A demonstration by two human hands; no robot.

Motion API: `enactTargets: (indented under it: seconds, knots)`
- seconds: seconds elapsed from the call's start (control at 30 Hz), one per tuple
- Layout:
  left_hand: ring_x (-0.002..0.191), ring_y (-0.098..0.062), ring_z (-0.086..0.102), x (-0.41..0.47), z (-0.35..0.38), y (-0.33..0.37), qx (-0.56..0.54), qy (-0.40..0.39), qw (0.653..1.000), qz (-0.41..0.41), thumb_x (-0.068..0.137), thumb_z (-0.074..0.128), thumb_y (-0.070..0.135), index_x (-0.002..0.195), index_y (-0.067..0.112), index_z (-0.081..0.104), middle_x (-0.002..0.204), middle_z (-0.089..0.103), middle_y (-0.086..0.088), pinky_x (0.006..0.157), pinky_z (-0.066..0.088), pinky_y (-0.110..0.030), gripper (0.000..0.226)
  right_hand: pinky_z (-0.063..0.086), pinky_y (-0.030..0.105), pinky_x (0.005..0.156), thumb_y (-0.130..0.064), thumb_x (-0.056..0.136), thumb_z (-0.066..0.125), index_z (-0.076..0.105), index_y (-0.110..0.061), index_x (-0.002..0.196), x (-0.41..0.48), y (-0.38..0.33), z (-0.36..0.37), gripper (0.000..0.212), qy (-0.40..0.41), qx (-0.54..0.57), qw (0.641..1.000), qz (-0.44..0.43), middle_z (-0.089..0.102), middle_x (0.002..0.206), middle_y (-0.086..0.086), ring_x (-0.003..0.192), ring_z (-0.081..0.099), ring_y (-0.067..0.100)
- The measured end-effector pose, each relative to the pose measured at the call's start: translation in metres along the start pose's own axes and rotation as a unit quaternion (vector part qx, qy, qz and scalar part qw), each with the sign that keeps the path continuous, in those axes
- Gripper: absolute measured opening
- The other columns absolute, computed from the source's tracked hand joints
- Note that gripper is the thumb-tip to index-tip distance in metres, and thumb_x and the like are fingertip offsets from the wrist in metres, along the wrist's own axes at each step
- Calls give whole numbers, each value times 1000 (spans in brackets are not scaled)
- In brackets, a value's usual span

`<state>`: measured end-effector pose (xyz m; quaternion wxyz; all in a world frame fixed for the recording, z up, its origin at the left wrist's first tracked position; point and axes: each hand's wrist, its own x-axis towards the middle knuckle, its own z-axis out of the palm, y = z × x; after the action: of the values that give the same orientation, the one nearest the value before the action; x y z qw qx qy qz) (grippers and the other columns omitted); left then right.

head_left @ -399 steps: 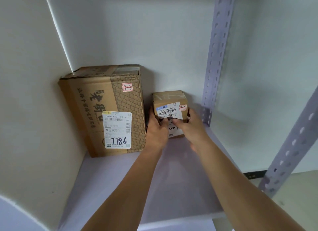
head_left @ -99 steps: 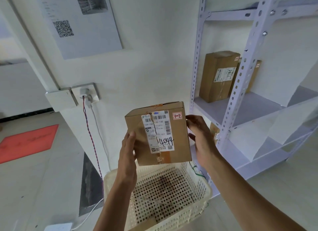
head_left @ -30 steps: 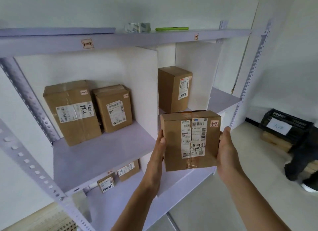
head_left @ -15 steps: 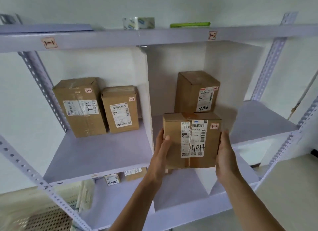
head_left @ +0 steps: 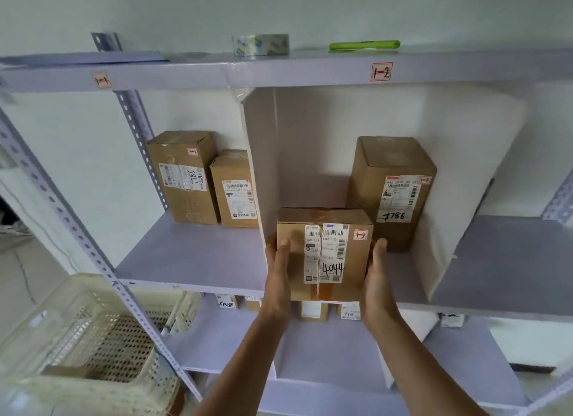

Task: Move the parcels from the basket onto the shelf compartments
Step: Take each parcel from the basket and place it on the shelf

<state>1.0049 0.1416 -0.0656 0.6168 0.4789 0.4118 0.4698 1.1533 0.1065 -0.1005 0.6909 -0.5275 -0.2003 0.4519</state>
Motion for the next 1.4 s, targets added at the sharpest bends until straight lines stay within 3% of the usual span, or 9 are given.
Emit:
enactTargets:
  seconds: [0.2,0.37,0.5,0.67,0.83,0.93,1.1,1.2,1.4]
  knots:
    - [138,-14,48,18,16,-8,-40,101,994,-12,97,37,70,155,38,42,151,53,10,111,34,-33,67,28,53,127,-93,84,43,57,-39,148,30,19,1,85,-12,-35,998,-50,60,151,-10,146,49,15]
    - [141,-19,50,45,28,-8,-60,149,987,-21,110,35,56,140,44,47,152,55,3,118,38,-39,35,34,54,123,-92,80,50,60,-34,145,41,3,16,87,-26,-29,997,-72,67,143,-6,138,58,18]
    - [140,-23,50,64,35,-2,-85,190,978,-18,110,39,52,157,31,40,147,54,2,117,37,-39,52,36,47,122,-94,73,55,62,-33,141,61,-2,22,91,-18,-18,997,-75,69,139,-8,136,59,14]
    - [146,-23,45,88,39,-2,-82,219,972,-37,111,42,49,157,22,47,157,52,-3,121,29,-35,53,45,25,102,-58,108,31,69,-35,118,89,-7,17,46,-1,-36,996,-81,77,110,-22,102,69,-12]
    - [128,-20,54,109,47,-2,-83,246,965,-25,112,46,43,147,10,60,135,62,-4,98,32,-14,49,32,48,125,-96,71,54,60,-34,146,101,-7,21,97,-34,-42,996,-66,65,145,-11,140,55,11]
    - [134,-23,56,127,49,-7,-70,240,968,-6,100,49,67,142,11,64,141,66,-4,119,36,-30,72,30,48,126,-82,89,50,57,-30,149,107,-15,26,79,-46,-33,997,-49,63,148,-9,140,55,12]
    - [130,-23,59,147,55,-17,-78,252,965,-11,107,46,59,136,9,67,137,69,-6,119,36,-34,61,47,4,86,-48,105,54,51,-29,143,120,-17,36,43,-42,-56,993,-90,66,122,-23,98,64,-21]
    - [112,-6,63,149,55,-23,-60,249,967,-1,110,45,53,122,28,68,117,69,15,111,36,-28,37,52,24,101,-70,81,71,55,-33,141,124,-9,35,72,-31,-104,990,-95,71,127,-14,116,67,2]
    - [118,-3,62,160,50,-36,-18,227,973,27,102,45,71,126,40,66,123,69,16,113,41,-37,45,52,9,76,-32,79,80,51,-26,143,134,-3,33,71,-40,-123,988,-89,69,130,-8,106,68,-3]
